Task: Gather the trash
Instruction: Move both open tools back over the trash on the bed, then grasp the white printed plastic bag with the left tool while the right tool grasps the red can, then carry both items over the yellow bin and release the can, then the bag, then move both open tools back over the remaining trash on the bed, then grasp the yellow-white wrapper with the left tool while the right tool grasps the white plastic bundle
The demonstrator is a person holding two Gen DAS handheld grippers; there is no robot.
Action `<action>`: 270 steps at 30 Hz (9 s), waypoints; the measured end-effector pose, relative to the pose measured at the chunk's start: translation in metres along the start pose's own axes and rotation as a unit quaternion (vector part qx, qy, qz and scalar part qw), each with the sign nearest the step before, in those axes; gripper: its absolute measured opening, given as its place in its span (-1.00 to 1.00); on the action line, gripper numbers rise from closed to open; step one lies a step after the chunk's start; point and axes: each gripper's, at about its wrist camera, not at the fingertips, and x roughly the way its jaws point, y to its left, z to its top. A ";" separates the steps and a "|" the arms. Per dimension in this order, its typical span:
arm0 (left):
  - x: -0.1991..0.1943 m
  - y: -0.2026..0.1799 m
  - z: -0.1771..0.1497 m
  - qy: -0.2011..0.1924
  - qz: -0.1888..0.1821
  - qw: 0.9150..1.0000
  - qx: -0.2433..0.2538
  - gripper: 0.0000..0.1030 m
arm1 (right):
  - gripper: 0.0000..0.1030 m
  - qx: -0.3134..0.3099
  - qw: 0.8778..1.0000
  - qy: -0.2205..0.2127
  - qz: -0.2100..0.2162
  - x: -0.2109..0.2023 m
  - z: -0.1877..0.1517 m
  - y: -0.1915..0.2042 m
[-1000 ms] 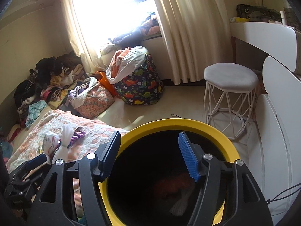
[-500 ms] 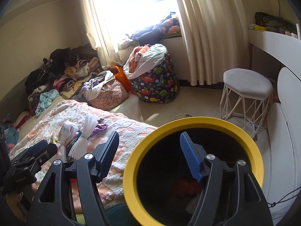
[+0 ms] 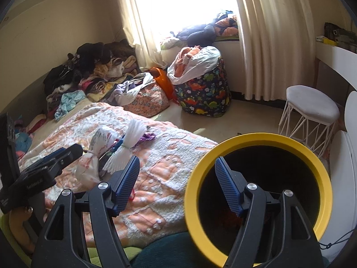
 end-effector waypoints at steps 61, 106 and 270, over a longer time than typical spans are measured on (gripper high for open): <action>0.055 0.107 -0.041 0.092 -0.022 0.989 -0.113 0.21 | -0.04 0.163 0.960 0.209 0.094 0.127 -0.042 0.065; 0.002 0.050 -0.010 0.047 -0.055 0.997 -0.037 -0.25 | -0.38 0.054 0.989 0.064 0.123 0.041 0.000 0.037; 0.054 0.168 -0.021 0.022 0.054 0.959 -0.277 0.41 | -0.06 0.048 0.977 0.171 0.121 0.168 -0.003 0.087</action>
